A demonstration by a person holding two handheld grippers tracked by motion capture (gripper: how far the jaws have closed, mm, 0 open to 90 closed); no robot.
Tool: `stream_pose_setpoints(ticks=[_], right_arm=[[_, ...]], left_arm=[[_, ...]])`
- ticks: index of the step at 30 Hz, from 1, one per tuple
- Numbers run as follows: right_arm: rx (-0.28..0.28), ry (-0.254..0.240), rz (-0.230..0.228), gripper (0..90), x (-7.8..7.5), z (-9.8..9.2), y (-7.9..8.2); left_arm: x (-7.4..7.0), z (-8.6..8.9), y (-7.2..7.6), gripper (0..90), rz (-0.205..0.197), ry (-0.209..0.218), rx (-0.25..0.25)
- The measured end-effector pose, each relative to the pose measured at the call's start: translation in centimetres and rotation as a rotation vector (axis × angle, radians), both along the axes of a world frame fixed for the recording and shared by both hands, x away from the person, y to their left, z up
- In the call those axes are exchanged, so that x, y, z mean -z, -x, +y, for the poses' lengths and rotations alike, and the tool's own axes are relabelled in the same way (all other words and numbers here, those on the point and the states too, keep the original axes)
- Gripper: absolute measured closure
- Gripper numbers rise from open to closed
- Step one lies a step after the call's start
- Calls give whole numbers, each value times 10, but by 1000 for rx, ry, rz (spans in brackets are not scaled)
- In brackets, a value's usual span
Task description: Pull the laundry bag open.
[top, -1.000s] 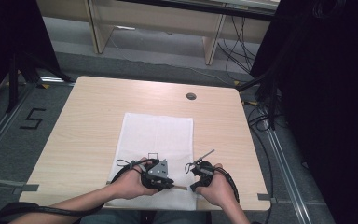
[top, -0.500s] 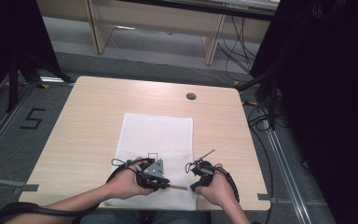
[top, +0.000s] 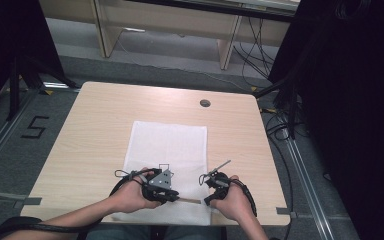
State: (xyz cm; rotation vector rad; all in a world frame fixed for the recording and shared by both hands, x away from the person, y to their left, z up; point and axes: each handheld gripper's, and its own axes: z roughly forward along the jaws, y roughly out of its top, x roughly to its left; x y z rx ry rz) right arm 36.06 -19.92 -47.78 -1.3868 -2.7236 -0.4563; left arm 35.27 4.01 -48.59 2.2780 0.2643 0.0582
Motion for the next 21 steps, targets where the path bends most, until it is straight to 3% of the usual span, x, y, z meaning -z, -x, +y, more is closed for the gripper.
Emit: stream_pose_setpoints(ticks=[21], right_arm=[[9,7,-1,900,0,1,1]], left_arm=[[-2,6,0,825,-3,-1,1]])
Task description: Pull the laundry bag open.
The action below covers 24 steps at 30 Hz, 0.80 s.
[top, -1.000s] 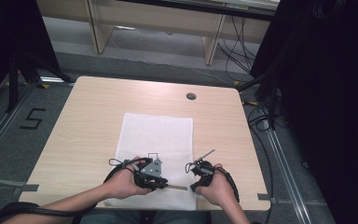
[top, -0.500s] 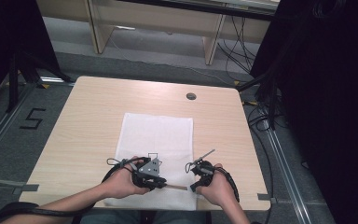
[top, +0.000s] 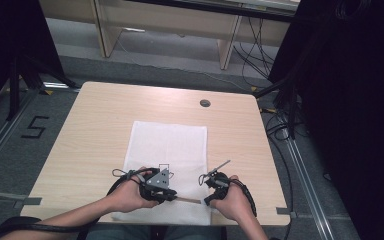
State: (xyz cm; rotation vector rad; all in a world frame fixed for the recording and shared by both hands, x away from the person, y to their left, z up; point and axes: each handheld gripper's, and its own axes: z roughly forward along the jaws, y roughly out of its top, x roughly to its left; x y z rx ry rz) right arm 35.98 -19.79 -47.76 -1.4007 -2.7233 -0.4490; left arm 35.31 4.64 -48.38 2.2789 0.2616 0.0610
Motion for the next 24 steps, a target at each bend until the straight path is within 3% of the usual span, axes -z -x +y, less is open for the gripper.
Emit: stream_pose_setpoints(ticks=[24], right_arm=[[2,22,-11,900,0,2,1]], left_arm=[[-1,7,0,824,13,9,-5]])
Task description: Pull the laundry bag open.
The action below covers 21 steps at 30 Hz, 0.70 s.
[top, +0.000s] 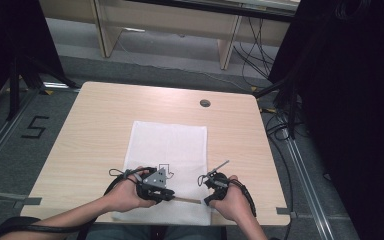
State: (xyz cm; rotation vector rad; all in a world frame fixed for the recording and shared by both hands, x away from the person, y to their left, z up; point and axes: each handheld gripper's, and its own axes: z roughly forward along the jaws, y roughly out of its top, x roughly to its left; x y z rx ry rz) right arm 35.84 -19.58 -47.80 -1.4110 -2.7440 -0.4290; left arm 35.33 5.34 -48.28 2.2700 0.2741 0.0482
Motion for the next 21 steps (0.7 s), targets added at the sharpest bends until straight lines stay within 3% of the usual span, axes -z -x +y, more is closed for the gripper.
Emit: stream_pose_setpoints(ticks=[9,15,21], right_arm=[[0,-2,-2,900,0,0,0],[-4,-6,4,900,0,-1,0],[-5,-5,2,900,0,-1,0]], left_arm=[[-1,2,0,825,-11,-16,11],[0,5,-1,825,16,-1,-6],[-1,5,-1,825,10,-5,1]])
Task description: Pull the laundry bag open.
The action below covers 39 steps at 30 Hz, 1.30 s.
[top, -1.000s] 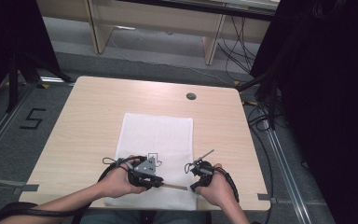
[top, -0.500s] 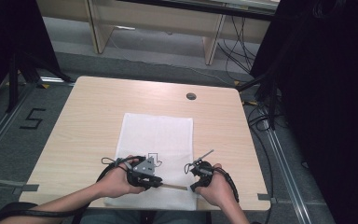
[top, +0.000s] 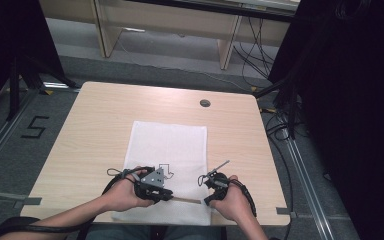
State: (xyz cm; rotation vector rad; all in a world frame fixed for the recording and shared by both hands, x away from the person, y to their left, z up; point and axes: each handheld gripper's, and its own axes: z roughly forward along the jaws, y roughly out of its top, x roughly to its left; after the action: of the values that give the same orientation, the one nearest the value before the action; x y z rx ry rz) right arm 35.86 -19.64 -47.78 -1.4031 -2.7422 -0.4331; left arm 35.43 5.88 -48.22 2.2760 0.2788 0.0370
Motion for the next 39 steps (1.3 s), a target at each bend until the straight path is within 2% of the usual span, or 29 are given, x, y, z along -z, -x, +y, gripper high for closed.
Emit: stream_pose_setpoints(ticks=[4,7,9,12,15,17,22,23,25,39], right_arm=[[4,-1,2,900,-1,1,1],[-19,0,-9,900,1,0,-1],[-15,-1,-7,900,1,0,-1],[-3,2,-2,900,0,0,0],[-25,-6,-12,900,1,0,-1],[-12,-3,-3,900,0,0,-1],[-13,-14,1,900,0,-1,-2],[-7,-16,15,900,0,0,-1],[-18,-14,-2,900,1,-1,-2],[-14,-13,7,900,0,-2,-2]], left_arm=[[0,0,0,825,12,6,-3],[0,0,0,825,9,4,0],[0,2,0,825,-5,-19,7],[0,9,-1,825,27,8,-21],[1,15,-1,825,24,3,-30],[1,16,-1,825,29,6,-34],[-1,17,-1,825,22,10,-26],[-1,17,-1,825,22,14,-26],[-1,17,-1,825,18,6,-25],[0,16,0,825,17,2,-22]])
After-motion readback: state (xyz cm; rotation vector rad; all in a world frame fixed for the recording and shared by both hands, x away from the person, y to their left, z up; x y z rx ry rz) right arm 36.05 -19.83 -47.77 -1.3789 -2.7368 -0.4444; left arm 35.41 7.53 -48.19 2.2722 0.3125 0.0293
